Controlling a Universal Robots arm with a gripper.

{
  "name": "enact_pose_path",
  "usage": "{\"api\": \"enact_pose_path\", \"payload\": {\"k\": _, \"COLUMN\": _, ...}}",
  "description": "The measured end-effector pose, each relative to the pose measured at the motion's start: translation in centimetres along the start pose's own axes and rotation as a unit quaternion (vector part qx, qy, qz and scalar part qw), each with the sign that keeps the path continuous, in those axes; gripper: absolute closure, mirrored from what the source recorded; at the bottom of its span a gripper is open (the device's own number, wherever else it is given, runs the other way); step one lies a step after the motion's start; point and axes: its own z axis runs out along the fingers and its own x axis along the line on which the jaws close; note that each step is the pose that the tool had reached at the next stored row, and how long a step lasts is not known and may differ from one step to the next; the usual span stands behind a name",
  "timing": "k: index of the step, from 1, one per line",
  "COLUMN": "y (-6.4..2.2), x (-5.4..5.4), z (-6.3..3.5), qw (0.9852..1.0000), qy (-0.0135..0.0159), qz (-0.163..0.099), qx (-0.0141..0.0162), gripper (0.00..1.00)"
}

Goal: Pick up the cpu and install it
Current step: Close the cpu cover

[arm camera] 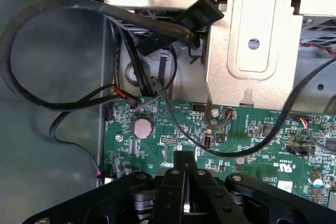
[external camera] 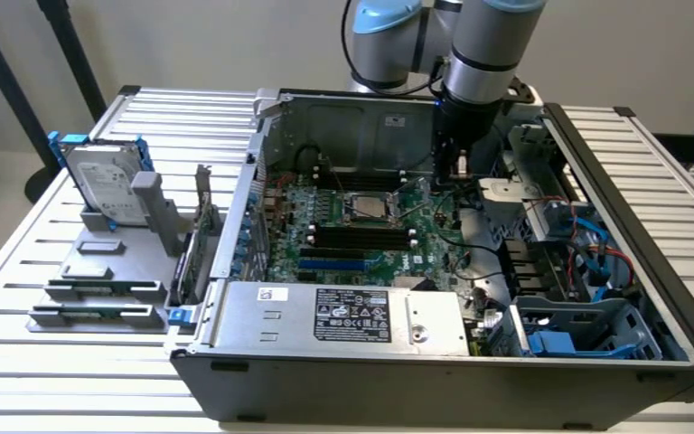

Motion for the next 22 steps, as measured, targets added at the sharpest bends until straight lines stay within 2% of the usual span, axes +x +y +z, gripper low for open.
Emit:
{"api": "enact_pose_path", "payload": {"k": 1, "y": -0.01, "x": 0.0, "z": 0.01, "qw": 1.0, "qy": 0.0008, "qz": 0.0, "qx": 0.0041, "gripper": 0.89}}
{"api": "enact_pose_path", "payload": {"k": 2, "y": -0.02, "x": 0.0, "z": 0.01, "qw": 1.0, "qy": 0.0012, "qz": 0.001, "qx": 0.0094, "gripper": 0.89}}
{"api": "enact_pose_path", "payload": {"k": 6, "y": -0.08, "x": 0.0, "z": 0.0, "qw": 0.9994, "qy": 0.0022, "qz": 0.004, "qx": 0.0353, "gripper": 0.89}}
{"api": "enact_pose_path", "payload": {"k": 9, "y": -0.14, "x": 0.0, "z": 0.0, "qw": 0.9986, "qy": 0.0029, "qz": 0.005, "qx": 0.0526, "gripper": 0.89}}
{"api": "enact_pose_path", "payload": {"k": 15, "y": -0.66, "x": 0.0, "z": 0.0, "qw": 0.9965, "qy": 0.0044, "qz": 0.009, "qx": 0.0834, "gripper": 0.89}}
{"api": "enact_pose_path", "payload": {"k": 18, "y": -1.16, "x": 0.1, "z": 0.0, "qw": 0.9953, "qy": 0.0049, "qz": 0.01, "qx": 0.0957, "gripper": 0.89}}
{"api": "enact_pose_path", "payload": {"k": 22, "y": -2.05, "x": 0.1, "z": 0.01, "qw": 0.9943, "qy": 0.0053, "qz": 0.011, "qx": 0.1063, "gripper": 0.89}}
